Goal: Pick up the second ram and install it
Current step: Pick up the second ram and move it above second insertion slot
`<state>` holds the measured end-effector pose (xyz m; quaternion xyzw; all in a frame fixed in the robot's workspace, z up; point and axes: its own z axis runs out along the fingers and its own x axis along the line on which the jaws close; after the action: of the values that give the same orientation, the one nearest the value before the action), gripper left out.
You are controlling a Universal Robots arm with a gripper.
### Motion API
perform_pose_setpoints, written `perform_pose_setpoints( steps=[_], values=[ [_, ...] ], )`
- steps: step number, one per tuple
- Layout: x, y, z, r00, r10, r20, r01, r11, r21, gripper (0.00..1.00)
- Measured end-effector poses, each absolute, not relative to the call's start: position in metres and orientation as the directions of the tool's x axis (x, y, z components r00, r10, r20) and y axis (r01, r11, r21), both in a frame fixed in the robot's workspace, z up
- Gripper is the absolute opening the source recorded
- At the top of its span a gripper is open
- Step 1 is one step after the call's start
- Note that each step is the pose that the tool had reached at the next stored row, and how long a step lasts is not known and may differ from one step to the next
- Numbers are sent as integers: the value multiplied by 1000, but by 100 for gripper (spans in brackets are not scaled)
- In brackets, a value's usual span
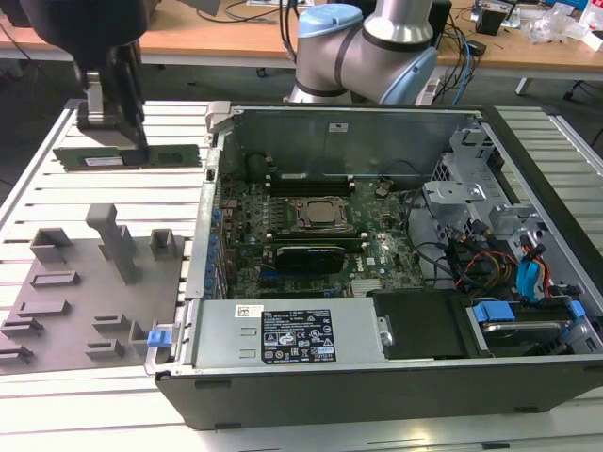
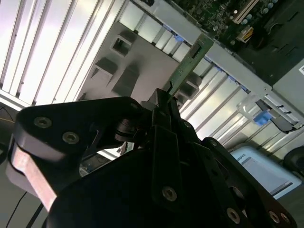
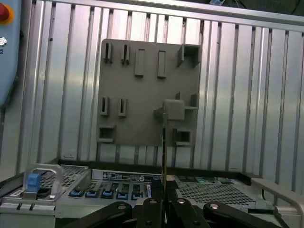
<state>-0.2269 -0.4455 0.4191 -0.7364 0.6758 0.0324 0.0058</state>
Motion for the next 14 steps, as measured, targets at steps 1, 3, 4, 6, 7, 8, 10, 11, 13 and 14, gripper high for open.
perform_pose_setpoints(
  steps=[1,3,4,6,7,8,10,11,13,14],
  values=[
    [-223,-445,419,84,-995,-56,-996,-87,35,14],
    [-216,-445,419,85,-995,-55,-996,-87,36,14],
    [-207,-445,419,84,-995,-56,-996,-87,36,14],
    [-195,-445,419,85,-995,-56,-996,-87,36,14],
    [-192,-445,419,85,-995,-56,-996,-87,36,14],
    [-187,-445,419,84,-995,-56,-996,-87,36,14],
    [-179,-445,419,84,-995,-56,-996,-86,37,14],
    [-174,-445,419,85,-995,-56,-996,-87,37,14],
    [-163,-445,419,84,-995,-56,-996,-86,37,14],
    [-155,-445,419,85,-995,-56,-996,-87,38,14]
  ],
)
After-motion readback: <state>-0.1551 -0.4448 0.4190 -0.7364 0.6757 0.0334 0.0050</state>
